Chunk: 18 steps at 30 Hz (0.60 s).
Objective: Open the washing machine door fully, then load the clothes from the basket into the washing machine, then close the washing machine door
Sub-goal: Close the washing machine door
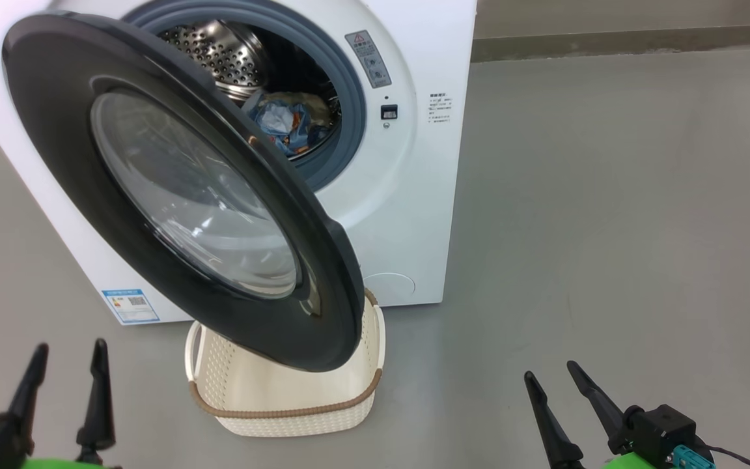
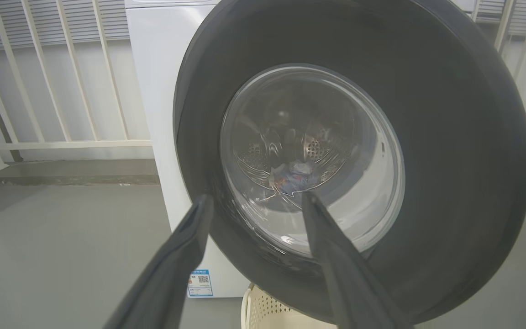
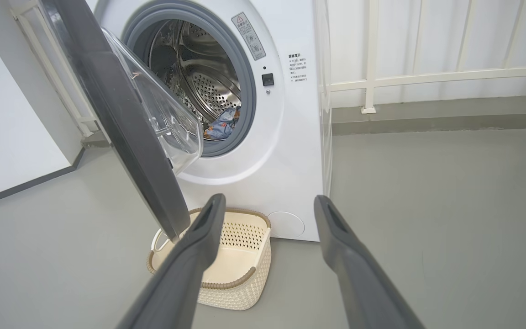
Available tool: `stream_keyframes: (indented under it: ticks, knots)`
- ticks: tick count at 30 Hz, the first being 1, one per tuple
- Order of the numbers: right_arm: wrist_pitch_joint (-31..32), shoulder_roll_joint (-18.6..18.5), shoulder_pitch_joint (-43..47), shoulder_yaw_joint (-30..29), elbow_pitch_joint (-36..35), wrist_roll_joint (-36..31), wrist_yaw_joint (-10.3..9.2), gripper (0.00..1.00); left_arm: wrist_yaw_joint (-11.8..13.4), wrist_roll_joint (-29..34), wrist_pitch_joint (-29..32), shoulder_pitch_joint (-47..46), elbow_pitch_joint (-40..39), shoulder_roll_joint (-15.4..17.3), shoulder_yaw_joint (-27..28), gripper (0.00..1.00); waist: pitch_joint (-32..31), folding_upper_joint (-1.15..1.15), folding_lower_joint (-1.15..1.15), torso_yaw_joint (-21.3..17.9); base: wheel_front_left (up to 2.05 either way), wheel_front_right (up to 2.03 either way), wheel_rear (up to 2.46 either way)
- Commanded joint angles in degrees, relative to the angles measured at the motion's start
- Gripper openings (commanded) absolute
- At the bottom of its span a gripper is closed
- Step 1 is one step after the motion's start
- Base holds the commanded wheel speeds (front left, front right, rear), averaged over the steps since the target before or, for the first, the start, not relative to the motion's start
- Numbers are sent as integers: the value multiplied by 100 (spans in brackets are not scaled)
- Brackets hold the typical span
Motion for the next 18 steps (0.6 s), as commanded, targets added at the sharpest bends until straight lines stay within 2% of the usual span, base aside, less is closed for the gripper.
stream_keyframes:
  ticks: [1,8,18]
  knots:
    - [-70,6,-48,99,-160,-16,9,100,-21,156,-35,-40,-186,74,235,100,17,0,0,-9,0,0,0]
    - [-70,7,-63,106,-175,-20,9,100,-3,344,-36,316,-324,-261,420,100,69,0,0,-48,0,0,0]
    - [-70,14,-70,85,-189,-40,9,100,-24,585,-36,528,-396,-575,462,100,119,0,0,-62,0,0,0]
